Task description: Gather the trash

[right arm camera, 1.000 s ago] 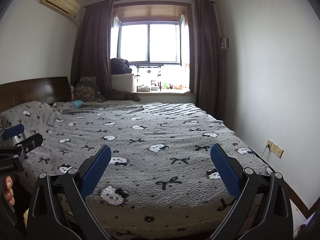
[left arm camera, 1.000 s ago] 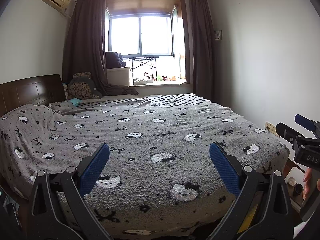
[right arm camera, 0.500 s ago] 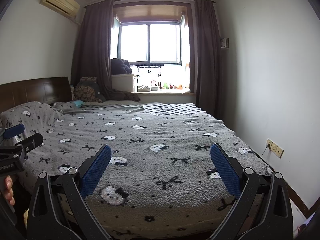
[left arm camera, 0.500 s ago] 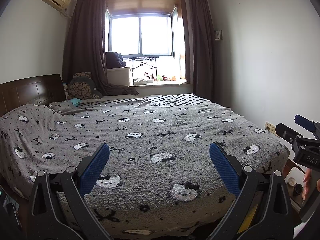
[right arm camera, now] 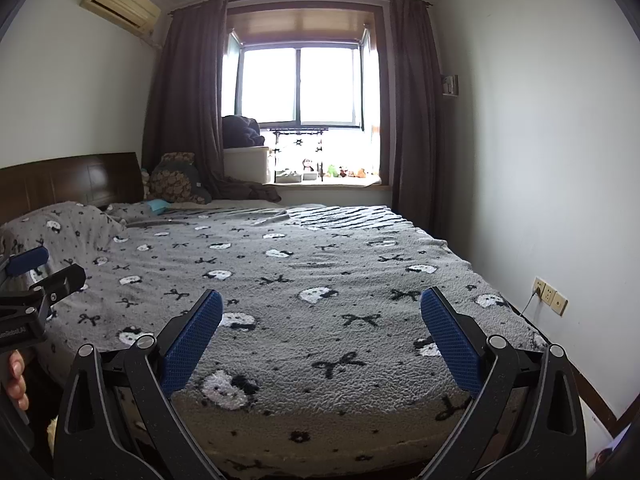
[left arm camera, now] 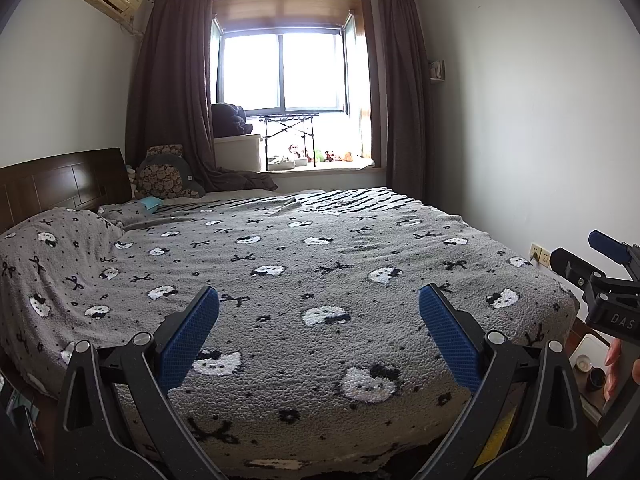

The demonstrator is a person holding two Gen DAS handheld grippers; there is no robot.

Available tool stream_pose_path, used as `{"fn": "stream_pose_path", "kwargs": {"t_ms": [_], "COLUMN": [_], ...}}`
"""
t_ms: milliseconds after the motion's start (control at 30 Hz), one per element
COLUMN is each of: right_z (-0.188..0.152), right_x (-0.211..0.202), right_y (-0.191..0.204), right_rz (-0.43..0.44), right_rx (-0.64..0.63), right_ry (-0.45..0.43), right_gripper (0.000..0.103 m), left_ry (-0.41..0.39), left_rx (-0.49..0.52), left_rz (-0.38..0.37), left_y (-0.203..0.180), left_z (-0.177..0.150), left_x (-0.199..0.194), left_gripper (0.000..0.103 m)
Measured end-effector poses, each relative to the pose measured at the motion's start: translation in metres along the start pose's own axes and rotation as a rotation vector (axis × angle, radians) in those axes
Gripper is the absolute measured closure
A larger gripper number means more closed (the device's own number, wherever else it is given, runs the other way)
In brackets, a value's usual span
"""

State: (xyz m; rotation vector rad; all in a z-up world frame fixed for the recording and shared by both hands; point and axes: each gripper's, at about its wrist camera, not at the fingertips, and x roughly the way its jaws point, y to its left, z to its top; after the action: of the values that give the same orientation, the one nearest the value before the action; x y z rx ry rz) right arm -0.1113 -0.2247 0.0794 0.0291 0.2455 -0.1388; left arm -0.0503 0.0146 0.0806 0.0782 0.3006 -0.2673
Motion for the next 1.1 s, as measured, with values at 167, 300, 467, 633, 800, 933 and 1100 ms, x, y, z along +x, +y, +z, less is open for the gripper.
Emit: {"fn": "stream_pose_path", "kwargs": {"t_ms": [167, 300, 467, 633, 800, 933, 1100], "right_z": [0.000, 0.000, 0.000, 0.000, 0.000, 0.000, -0.001], "right_x": [0.000, 0.000, 0.000, 0.000, 0.000, 0.001, 0.001], "right_y": [0.000, 0.001, 0.000, 0.000, 0.000, -0.001, -0.001], "right_rz": [-0.001, -0.002, -0.002, -0.002, -0.003, -0.007, -0.007], "right_rx": [0.000, -0.001, 0.000, 0.000, 0.001, 0.002, -0.001], "right_ry": [0.001, 0.002, 0.002, 0.002, 0.002, 0.005, 0.006], "right_gripper": [0.004, 0.004, 0.004, 0.004, 0.004, 0.004, 0.004], "left_ry": [0.000, 0.000, 0.000, 0.002, 0.005, -0.001, 0.002], "left_rx": [0.000, 0.000, 0.001, -0.002, -0.012, -0.025, -0.033], "left_rz": [0.000, -0.001, -0.001, 0.005, 0.025, 0.056, 0.053], "left_y": [0.000, 0.000, 0.000, 0.001, 0.007, 0.010, 0.011], "left_z": [0.000, 0.000, 0.000, 0.001, 0.001, 0.002, 0.003], "left_x": [0.000, 0.000, 0.000, 0.000, -0.002, -0.005, -0.002], "left_gripper": [0.008, 0.008, 0.008, 0.008, 0.008, 0.008, 0.008]}}
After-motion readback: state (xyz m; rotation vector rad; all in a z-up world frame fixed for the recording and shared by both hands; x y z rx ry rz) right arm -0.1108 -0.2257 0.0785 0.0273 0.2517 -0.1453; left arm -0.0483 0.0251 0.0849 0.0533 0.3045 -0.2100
